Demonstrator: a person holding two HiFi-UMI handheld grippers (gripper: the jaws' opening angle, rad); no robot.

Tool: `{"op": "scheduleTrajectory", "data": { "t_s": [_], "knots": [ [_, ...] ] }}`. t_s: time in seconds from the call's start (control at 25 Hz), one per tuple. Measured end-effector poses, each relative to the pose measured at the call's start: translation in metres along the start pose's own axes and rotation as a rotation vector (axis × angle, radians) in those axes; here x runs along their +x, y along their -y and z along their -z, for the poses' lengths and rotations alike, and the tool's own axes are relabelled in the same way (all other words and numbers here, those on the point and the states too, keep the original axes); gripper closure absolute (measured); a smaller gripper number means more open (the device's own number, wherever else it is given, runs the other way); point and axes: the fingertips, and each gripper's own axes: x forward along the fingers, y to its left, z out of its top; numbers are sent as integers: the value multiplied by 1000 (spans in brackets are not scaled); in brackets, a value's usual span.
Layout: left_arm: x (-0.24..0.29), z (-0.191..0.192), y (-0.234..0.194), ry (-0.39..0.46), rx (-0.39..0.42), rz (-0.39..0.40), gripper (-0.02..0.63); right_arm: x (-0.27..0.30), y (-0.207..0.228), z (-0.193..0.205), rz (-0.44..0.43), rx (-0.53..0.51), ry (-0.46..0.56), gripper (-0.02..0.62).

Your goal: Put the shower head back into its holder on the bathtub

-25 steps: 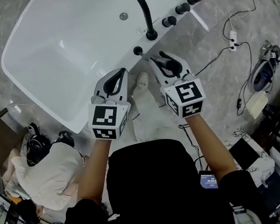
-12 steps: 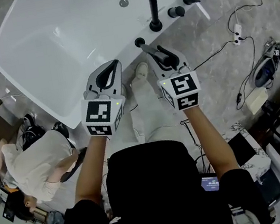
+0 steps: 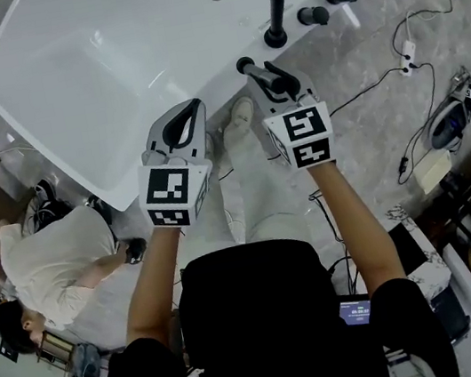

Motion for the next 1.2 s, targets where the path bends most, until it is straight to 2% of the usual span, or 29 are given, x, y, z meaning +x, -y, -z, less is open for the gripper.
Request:
{"op": "scheduleTrajectory", "data": {
  "t_s": [0.48, 0.84, 1.2],
  "knots": [
    [6, 12, -8, -17, -16, -2, 592, 25, 0, 15, 21, -14, -37, 449],
    [9, 13, -4, -19, -15, 8, 592, 31, 1, 15, -5, 61, -13, 445],
    [-6, 1, -2, -13, 17, 11, 592, 10, -6, 15, -24, 135, 2, 414]
  ]
}}
